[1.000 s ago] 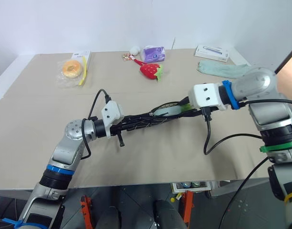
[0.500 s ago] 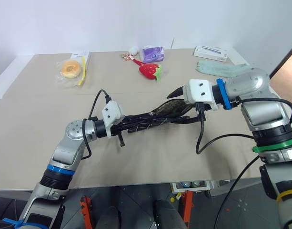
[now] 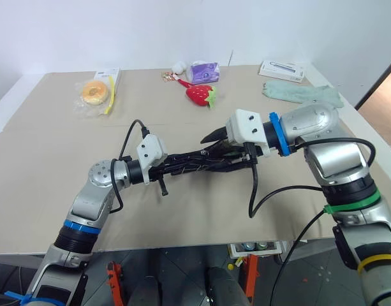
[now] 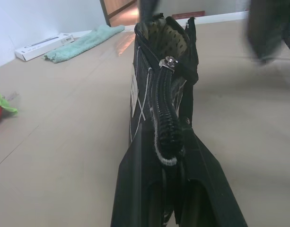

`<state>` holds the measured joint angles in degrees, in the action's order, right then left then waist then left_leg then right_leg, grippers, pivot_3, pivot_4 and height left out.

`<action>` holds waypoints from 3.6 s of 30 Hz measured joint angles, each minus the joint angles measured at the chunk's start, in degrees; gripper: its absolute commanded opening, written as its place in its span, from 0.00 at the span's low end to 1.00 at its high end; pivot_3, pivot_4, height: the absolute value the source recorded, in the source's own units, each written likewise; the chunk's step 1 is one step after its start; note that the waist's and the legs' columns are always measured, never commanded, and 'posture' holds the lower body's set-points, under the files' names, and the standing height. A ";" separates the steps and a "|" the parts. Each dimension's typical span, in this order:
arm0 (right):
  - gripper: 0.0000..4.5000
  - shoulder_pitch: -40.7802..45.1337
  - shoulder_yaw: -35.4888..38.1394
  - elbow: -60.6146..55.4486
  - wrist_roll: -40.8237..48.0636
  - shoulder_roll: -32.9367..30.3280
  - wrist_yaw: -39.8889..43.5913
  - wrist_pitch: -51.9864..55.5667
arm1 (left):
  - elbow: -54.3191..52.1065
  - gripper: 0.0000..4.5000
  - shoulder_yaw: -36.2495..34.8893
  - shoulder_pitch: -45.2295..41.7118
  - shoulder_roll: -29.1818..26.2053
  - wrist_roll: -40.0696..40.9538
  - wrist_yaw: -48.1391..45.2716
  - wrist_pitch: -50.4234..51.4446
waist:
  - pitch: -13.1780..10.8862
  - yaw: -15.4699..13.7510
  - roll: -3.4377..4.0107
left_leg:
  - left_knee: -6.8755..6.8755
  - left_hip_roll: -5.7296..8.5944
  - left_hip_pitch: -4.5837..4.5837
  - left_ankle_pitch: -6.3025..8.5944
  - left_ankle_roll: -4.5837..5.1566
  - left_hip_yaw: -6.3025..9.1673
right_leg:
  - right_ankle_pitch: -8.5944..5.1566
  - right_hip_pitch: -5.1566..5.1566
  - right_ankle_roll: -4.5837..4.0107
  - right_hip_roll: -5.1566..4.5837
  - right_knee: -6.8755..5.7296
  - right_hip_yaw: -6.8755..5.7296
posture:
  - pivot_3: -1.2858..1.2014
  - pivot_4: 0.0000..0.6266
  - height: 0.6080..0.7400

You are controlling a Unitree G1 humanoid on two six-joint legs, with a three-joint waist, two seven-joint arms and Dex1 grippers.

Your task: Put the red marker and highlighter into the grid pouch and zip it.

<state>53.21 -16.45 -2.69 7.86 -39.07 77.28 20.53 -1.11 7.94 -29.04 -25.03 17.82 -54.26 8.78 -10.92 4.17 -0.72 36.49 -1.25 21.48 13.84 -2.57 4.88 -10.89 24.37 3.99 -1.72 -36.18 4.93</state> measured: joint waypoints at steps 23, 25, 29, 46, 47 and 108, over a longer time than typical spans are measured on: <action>0.02 0.09 0.68 3.63 0.16 -4.34 2.31 -2.37 | -0.13 0.00 0.02 0.01 0.02 0.00 0.13 0.17 | 0.00 0.00 0.00 | -0.01 0.00 0.00 0.00 0.00 0.00 | 0.00 0.00 0.00 0.00 0.00 0.01 | 0.52 0.24 1.00; 0.02 0.09 1.59 4.20 0.37 -5.54 2.56 -2.37 | -0.14 0.00 0.01 0.01 0.01 0.00 0.14 0.17 | 0.00 0.02 0.00 | -0.01 0.00 0.00 0.00 0.00 -0.01 | -0.01 0.00 0.00 0.00 0.01 0.02 | 0.52 0.24 1.00; 0.02 0.09 1.76 4.65 0.57 -6.00 2.52 -2.38 | -0.24 0.00 0.02 0.03 0.01 0.00 0.14 0.17 | 0.00 0.08 0.00 | -0.01 -0.01 -0.02 0.00 0.01 0.00 | 0.00 0.01 0.00 0.02 0.00 0.01 | 0.52 0.24 1.00; 1.00 0.82 1.74 4.04 1.86 -3.70 1.12 -2.03 | -0.25 0.00 0.02 0.03 0.03 0.01 0.16 0.18 | 0.00 0.05 0.00 | -0.01 -0.01 -0.01 0.00 0.01 -0.01 | -0.01 0.01 0.00 0.01 0.00 0.01 | 0.52 0.24 1.00; 1.00 0.82 1.66 4.04 1.74 -3.66 1.13 -2.27 | -0.25 0.00 0.02 0.03 0.03 0.00 0.16 0.18 | 0.00 0.05 0.00 | -0.02 0.00 -0.01 0.00 0.01 -0.01 | -0.01 0.01 0.00 0.01 0.01 0.01 | 0.52 0.24 1.00; 1.00 1.27 12.21 24.78 1.49 -17.43 1.64 -2.47 | -2.16 0.94 -0.07 0.75 -0.61 3.58 -2.21 4.04 | -0.01 0.30 -0.01 | -0.03 0.03 -0.05 0.01 0.01 -0.16 | -0.01 0.02 0.03 0.00 0.02 0.22 | 0.52 0.24 1.00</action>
<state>54.49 -4.24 22.09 9.35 -56.50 78.92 18.07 -3.27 7.87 -28.29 -25.64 21.40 -56.46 12.82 -10.93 4.47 -0.73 36.46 -1.22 21.44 13.85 -2.56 4.72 -10.90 24.39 4.03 -1.72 -36.16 5.16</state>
